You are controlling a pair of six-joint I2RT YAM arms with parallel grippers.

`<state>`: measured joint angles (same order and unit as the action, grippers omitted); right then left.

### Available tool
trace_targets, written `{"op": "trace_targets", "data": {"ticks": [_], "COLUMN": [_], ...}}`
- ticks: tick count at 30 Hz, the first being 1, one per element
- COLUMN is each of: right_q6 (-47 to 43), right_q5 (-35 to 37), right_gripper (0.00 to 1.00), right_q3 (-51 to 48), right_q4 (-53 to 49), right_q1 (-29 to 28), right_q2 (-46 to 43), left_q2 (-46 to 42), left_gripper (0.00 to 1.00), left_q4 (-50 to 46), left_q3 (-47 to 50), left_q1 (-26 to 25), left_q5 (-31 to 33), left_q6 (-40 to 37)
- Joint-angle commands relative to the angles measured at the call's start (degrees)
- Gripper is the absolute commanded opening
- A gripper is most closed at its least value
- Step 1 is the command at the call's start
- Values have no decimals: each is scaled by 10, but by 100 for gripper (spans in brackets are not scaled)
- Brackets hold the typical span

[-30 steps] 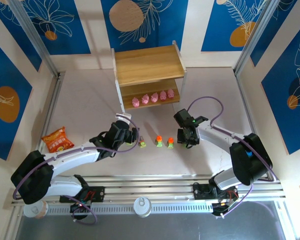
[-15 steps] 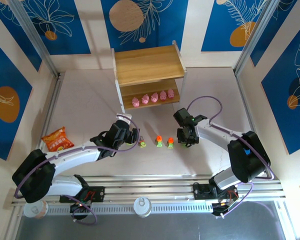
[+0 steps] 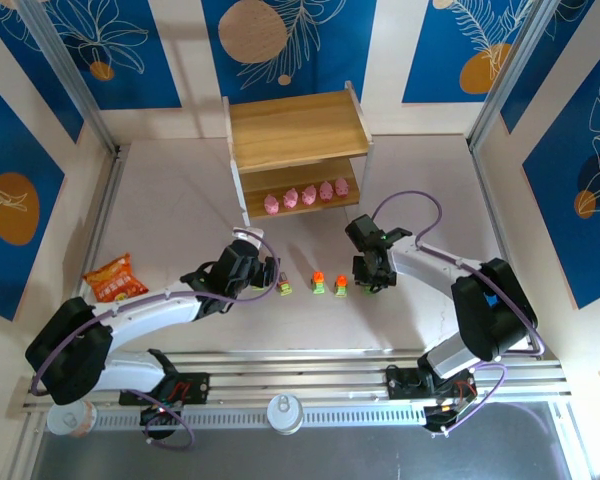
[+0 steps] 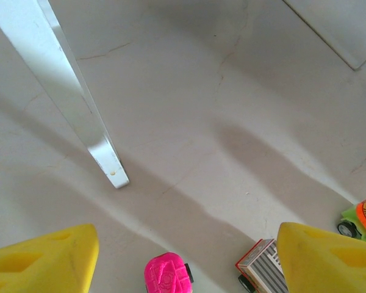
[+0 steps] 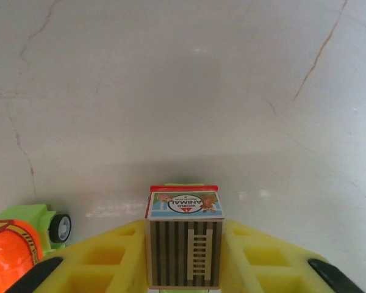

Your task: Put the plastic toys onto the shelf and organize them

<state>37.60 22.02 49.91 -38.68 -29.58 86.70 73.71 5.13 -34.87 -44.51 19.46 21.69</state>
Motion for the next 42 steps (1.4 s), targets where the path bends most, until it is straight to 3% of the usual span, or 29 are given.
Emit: {"op": "trace_targets", "data": {"ticks": [1,11,22,29,42], "right_q6": [0,-5,-47,-90,-164], "right_q5": [-8,0,-4,9,31], "right_gripper": [27,25,22,22,23], "right_q3": [6,31,235,443,838], "right_q4": [-13,-83,-254,-347,-489], "right_q1": [0,-18,-33,-41,-37], "right_q2": [-5,-87,-145,-99,82], "left_q2": [4,5,-10,-11,-7], "left_gripper": [77,77,76,77,77], "left_q4": [2,22,53,59,61], "left_q3": [1,5,17,17,12], "left_q1": [8,8,7,7,7], "left_q5": [-15,-40,-76,-90,-113], "left_q6": [8,-1,-22,-25,-35]}}
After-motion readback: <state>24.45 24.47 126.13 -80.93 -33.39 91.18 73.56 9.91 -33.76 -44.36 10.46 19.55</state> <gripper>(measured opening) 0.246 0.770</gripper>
